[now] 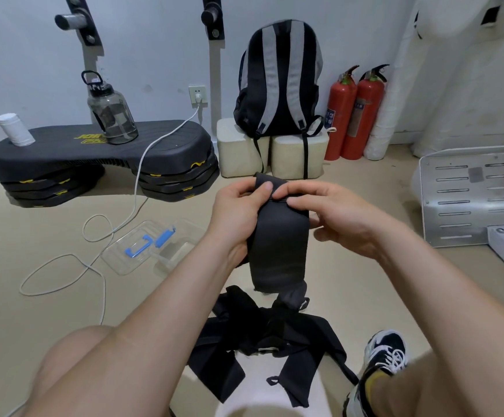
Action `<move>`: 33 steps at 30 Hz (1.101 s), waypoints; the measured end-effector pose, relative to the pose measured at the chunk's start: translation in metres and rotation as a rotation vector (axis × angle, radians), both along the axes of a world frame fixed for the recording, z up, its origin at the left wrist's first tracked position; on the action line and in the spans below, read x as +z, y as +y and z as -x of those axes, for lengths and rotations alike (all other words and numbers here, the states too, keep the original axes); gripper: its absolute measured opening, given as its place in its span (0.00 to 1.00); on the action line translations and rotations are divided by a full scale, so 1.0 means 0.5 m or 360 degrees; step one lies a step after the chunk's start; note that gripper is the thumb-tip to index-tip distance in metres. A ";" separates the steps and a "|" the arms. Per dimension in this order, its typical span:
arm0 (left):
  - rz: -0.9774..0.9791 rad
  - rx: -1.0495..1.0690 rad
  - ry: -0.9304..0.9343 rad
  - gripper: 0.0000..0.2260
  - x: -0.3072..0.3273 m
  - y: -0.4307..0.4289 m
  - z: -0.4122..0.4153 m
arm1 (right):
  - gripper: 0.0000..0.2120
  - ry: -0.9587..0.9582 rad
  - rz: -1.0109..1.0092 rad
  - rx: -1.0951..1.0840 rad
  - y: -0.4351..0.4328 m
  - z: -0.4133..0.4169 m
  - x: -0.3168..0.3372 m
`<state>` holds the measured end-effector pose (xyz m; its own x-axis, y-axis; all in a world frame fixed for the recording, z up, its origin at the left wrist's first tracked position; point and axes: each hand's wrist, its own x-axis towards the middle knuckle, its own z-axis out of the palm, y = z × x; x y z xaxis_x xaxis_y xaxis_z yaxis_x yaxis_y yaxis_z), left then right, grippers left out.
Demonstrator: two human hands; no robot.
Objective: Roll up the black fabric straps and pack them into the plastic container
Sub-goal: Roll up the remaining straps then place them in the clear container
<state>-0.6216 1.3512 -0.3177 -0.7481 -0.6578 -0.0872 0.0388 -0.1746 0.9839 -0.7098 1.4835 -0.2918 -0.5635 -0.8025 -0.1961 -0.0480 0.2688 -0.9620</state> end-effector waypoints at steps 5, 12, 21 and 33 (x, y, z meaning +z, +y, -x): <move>-0.0080 0.0059 0.0112 0.05 0.001 -0.009 0.000 | 0.21 -0.0697 0.0089 0.0420 0.020 0.003 0.007; -0.0322 -0.0142 0.0137 0.09 0.006 -0.006 -0.010 | 0.14 -0.0681 0.0399 0.0069 -0.011 -0.022 -0.017; -0.0029 -0.0321 -0.0071 0.11 0.037 -0.004 -0.027 | 0.13 -0.0634 0.0522 -0.0234 -0.027 -0.021 -0.021; 0.0409 -0.0988 -0.0223 0.10 0.047 -0.054 -0.094 | 0.19 -0.0109 0.0430 -0.0659 -0.006 0.065 -0.016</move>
